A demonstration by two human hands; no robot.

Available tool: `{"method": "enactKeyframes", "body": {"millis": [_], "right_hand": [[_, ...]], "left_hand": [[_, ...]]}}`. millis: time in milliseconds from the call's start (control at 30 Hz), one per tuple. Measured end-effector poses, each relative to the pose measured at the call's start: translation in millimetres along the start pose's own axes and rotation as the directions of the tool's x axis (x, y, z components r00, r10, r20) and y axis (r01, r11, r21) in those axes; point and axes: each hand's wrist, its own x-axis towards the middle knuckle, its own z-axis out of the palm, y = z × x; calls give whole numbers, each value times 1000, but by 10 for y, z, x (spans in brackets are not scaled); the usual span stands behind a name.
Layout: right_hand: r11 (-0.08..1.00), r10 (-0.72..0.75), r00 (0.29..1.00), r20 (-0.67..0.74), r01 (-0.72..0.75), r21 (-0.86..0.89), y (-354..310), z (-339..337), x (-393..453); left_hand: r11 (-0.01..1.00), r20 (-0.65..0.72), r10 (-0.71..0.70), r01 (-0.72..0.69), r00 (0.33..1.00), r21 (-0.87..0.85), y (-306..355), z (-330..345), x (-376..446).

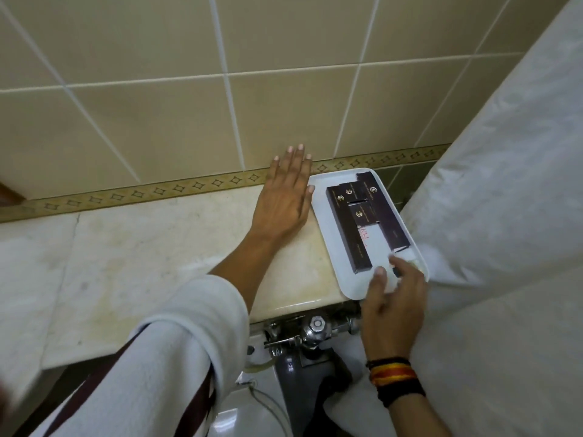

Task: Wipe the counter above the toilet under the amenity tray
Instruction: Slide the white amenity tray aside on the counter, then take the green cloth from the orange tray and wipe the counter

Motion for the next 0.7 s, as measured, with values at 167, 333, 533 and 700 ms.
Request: {"method": "enactKeyframes", "body": {"millis": [167,333,533,700], "right_hand": [[901,-305,928,213,354,-251,-570,466,368],[840,-327,898,293,418,-347,-998,684,500],[803,-471,817,333,553,-220,-1796,721,15],[752,-571,728,380,649,-113,-2524,791,-771]], "left_hand": [[998,-79,-15,20,997,60,-177,-350,-269],[993,-100,-38,49,994,112,-394,-848,-607],[966,-151,-184,207,971,156,-859,-1540,-1314],[903,-205,-364,398,909,161,-1324,-2066,-2233]]}}
